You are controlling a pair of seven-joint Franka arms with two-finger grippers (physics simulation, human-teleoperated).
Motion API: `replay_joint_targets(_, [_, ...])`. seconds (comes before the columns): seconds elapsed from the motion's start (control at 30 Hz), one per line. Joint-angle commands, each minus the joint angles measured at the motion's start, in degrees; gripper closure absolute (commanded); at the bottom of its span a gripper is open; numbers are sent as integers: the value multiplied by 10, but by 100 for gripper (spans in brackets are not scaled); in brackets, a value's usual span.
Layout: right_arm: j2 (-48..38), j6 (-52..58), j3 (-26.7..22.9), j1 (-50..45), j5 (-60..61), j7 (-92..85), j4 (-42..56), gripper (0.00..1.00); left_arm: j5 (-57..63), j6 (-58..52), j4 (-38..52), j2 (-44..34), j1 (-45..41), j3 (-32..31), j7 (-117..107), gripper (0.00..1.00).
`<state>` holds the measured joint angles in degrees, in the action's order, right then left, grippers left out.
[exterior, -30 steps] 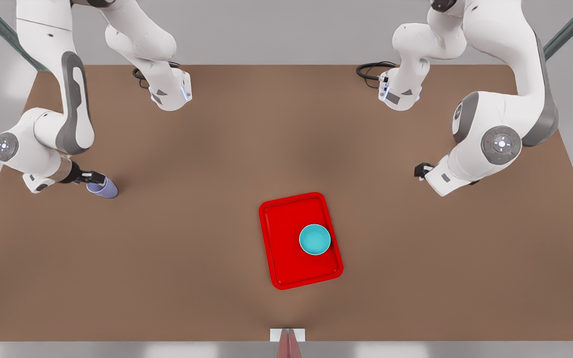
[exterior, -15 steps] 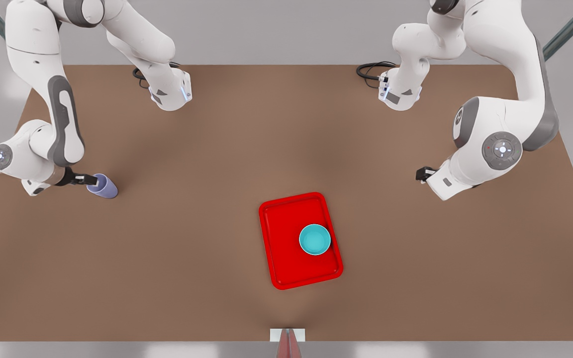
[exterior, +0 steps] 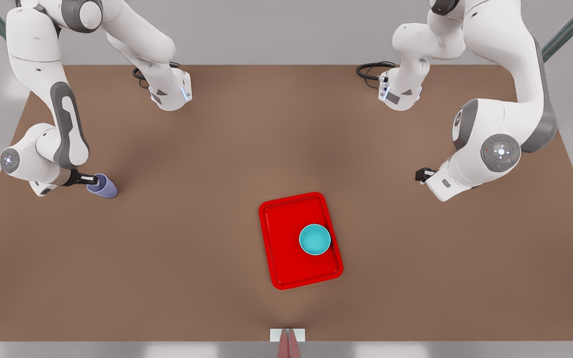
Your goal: Place the bowl on the tray with the left arm and the cup on the tray with the right arm
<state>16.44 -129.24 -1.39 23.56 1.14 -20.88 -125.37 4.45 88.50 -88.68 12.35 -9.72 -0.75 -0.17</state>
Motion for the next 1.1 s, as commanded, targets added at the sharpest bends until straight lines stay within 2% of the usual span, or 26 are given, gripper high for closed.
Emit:
replay_joint_targets(0.0, [-1,0,1,1,0,0,0,79,-2,-2,0,-1,0,0,0,0])
replay_joint_targets(0.4, [-24,21,10,-9,1,8,16,79,-1,-3,0,5,0,0,-1,0])
replay_joint_targets(0.5, [-18,59,65,-27,3,70,82,79,-1,-4,0,4,0,0,-1,0])
replay_joint_targets(0.57, [-5,90,65,-103,3,156,131,79,-1,-3,0,4,0,0,-1,0])
replay_joint_targets(0.63, [38,169,66,-170,4,225,240,79,-1,-1,0,5,0,0,-1,0])
replay_joint_targets(0.73, [51,183,68,-265,5,323,296,79,-1,0,0,5,0,0,-1,0])
replay_joint_targets(0.87, [79,199,77,-324,52,363,341,79,-1,0,0,5,0,0,0,0])
replay_joint_targets(1.07, [189,192,176,-353,48,476,463,79,1,-4,0,2,0,0,-1,0])
